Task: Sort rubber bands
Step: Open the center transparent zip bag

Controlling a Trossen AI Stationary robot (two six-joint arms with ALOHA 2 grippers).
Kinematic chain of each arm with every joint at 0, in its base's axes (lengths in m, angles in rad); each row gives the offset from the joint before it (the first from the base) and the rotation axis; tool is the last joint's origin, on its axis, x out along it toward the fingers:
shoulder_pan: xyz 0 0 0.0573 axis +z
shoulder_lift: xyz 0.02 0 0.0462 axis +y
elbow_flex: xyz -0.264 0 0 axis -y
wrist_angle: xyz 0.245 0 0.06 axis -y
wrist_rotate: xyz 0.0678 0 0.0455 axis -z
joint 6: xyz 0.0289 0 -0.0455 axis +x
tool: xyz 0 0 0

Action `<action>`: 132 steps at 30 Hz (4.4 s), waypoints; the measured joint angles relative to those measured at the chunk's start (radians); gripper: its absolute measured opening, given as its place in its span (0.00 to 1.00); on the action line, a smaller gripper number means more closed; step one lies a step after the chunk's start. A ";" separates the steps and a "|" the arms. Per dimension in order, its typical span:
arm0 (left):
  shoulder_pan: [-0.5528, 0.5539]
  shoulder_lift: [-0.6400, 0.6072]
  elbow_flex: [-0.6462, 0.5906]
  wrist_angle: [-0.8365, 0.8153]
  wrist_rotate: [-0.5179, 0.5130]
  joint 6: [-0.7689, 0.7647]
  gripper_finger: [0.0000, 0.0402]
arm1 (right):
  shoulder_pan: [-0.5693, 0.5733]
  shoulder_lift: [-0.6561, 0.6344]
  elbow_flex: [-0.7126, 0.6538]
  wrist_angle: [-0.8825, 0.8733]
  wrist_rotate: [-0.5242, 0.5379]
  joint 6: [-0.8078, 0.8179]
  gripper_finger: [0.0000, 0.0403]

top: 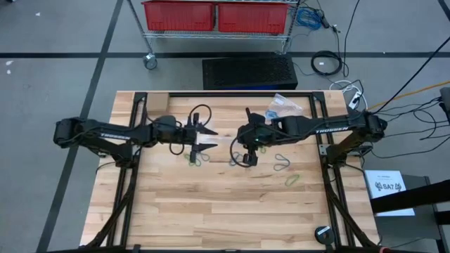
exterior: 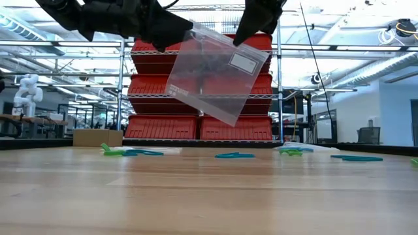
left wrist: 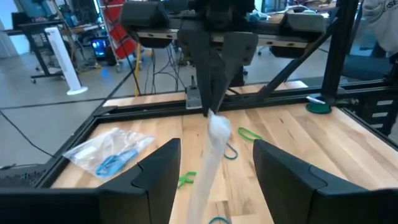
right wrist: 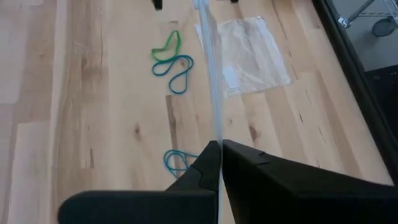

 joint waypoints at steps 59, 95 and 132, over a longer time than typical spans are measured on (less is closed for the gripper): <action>-0.001 0.012 0.007 -0.024 -0.040 0.057 0.00 | -0.030 0.084 0.000 0.355 -0.026 -0.144 0.02; -0.001 -0.026 0.007 -0.046 -0.087 0.056 0.00 | 0.020 0.044 0.000 0.147 0.107 0.014 0.25; -0.002 -0.064 0.007 -0.063 -0.092 0.057 0.00 | 0.027 0.076 0.002 0.032 0.106 0.040 0.04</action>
